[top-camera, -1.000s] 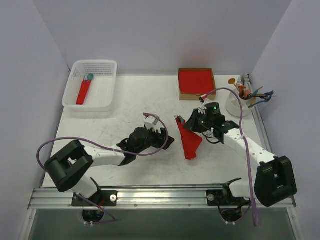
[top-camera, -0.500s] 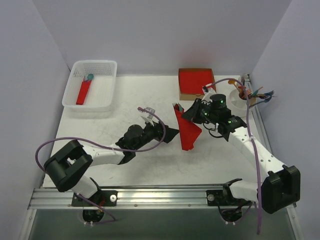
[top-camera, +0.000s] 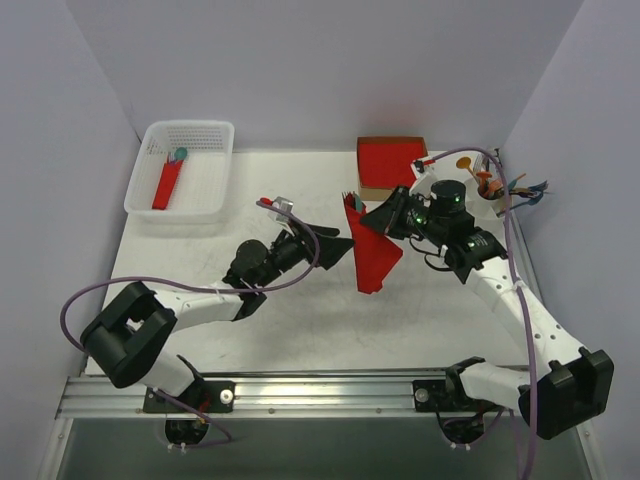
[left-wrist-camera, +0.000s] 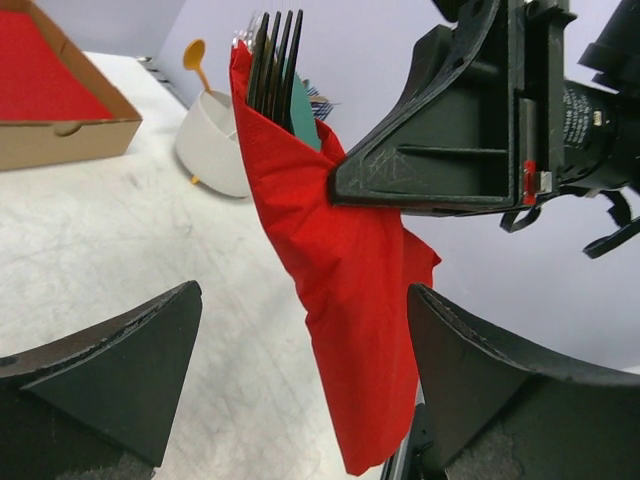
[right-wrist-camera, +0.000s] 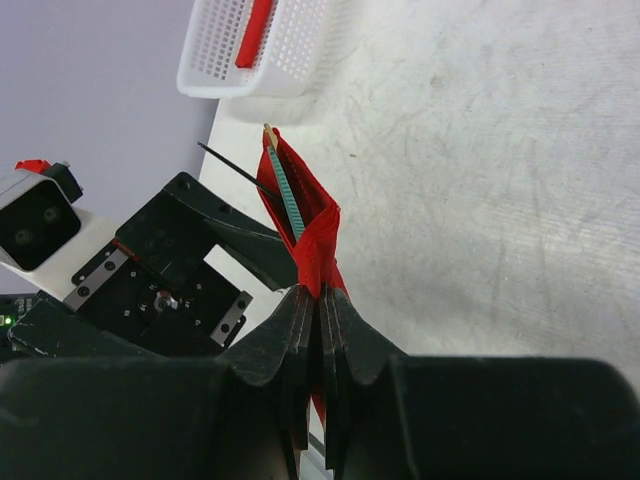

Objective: Place the utensils on the paper napkin and roll it up
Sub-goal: Roll the napkin.

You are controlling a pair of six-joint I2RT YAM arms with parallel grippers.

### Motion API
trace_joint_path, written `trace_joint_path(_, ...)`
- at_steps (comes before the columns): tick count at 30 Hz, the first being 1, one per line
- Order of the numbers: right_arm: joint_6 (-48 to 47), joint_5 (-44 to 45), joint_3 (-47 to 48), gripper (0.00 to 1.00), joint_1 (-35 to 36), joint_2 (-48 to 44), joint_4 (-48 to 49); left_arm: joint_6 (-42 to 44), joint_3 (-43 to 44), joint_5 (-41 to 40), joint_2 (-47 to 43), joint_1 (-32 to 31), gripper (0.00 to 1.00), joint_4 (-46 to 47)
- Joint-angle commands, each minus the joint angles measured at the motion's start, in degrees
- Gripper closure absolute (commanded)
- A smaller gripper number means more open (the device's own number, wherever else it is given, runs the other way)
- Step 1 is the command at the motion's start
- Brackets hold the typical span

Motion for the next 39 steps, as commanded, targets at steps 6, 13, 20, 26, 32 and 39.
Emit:
trace_joint_path(6, 2.96, -3.04, 3.67, 1.00, 1.73, -2.56, 3.26, -4.17, 6.04, 6.59, 2.08, 1.67, 0.11, 7.60)
trace_joint_path(13, 3.66, -2.96, 4.20, 1.00, 2.26, -2.83, 4.05, -7.95, 8.94, 9.23, 7.88, 1.84, 0.15, 10.95)
trace_joint_path(20, 3.48, -2.87, 4.29, 1.00, 2.43, -2.65, 4.05, -9.01, 8.59, 9.75, 8.42, 1.75, 0.18, 12.62)
trace_joint_path(26, 4.19, -3.31, 3.50, 1.00, 2.52, -2.21, 5.37, -9.89, 8.68, 10.54, 8.32, 1.75, 0.22, 14.38)
trace_joint_path(32, 4.98, -3.66, 3.24, 1.00, 2.52, -1.95, 6.69, -11.64, 9.03, 11.78, 10.43, 1.75, 0.32, 17.72)
trace_joint_path(39, 5.50, -4.01, 2.97, 1.00, 2.70, -1.68, 7.22, -12.61, 9.38, 12.22, 11.14, 1.75, 0.36, 19.13)
